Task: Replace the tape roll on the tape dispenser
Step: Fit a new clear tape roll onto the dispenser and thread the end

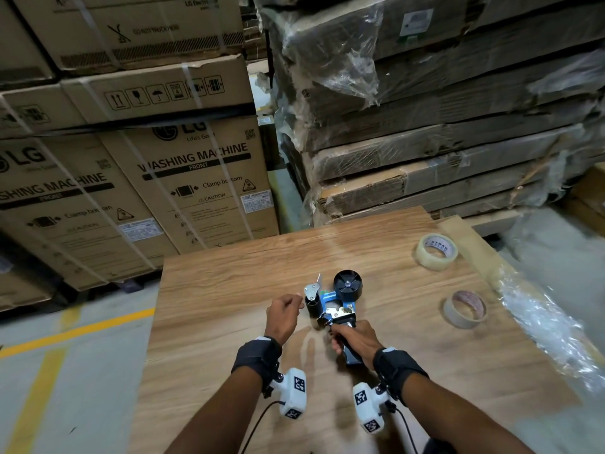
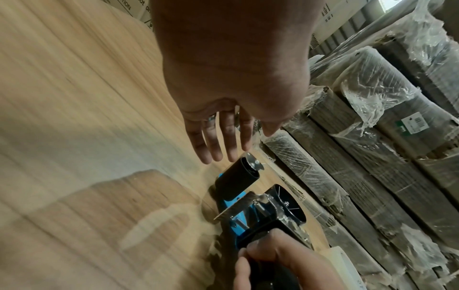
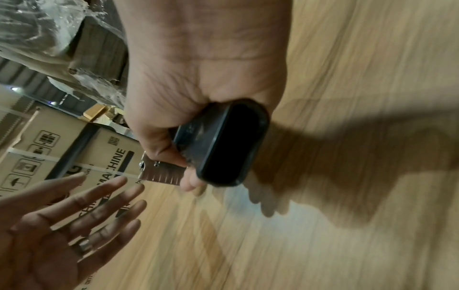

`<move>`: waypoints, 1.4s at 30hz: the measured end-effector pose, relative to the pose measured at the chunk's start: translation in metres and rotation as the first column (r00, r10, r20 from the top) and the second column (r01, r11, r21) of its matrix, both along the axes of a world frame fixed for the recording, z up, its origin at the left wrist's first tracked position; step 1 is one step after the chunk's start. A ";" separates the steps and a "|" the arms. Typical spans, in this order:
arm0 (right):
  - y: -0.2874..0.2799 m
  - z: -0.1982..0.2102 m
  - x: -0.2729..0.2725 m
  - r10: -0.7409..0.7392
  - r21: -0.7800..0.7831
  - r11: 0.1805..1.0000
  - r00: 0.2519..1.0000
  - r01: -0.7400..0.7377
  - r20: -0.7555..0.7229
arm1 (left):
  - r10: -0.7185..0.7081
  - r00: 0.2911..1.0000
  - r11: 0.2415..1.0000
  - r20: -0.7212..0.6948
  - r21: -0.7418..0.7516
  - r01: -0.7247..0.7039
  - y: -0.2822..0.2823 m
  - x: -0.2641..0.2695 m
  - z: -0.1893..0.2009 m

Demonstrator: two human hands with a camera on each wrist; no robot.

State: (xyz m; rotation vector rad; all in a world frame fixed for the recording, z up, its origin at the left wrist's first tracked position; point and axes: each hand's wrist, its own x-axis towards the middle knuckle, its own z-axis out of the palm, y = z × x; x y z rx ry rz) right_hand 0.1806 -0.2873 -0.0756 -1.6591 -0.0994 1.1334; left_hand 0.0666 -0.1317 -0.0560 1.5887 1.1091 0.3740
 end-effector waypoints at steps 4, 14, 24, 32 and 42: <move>0.001 -0.012 -0.007 -0.068 0.002 0.998 0.992 0.069 -0.102 | -0.011 1.000 1.000 0.007 0.005 0.011 -0.003 -0.001 0.000; -0.008 -0.018 0.001 0.022 -0.052 0.998 0.982 -0.032 -0.188 | 0.044 0.991 0.996 0.128 0.067 -0.053 -0.017 0.012 0.006; -0.042 0.022 0.089 0.338 -0.262 0.919 0.931 -0.294 0.139 | -0.002 0.972 0.995 0.234 0.096 -0.021 -0.030 0.060 0.013; -0.037 0.038 0.202 0.106 -0.290 0.950 0.752 0.116 0.650 | -0.055 0.967 0.994 0.250 0.100 0.031 -0.048 0.109 0.009; -0.028 0.017 0.276 0.580 -0.699 0.715 0.544 0.018 0.607 | -0.002 0.963 0.999 0.271 0.047 -0.011 -0.069 0.151 0.006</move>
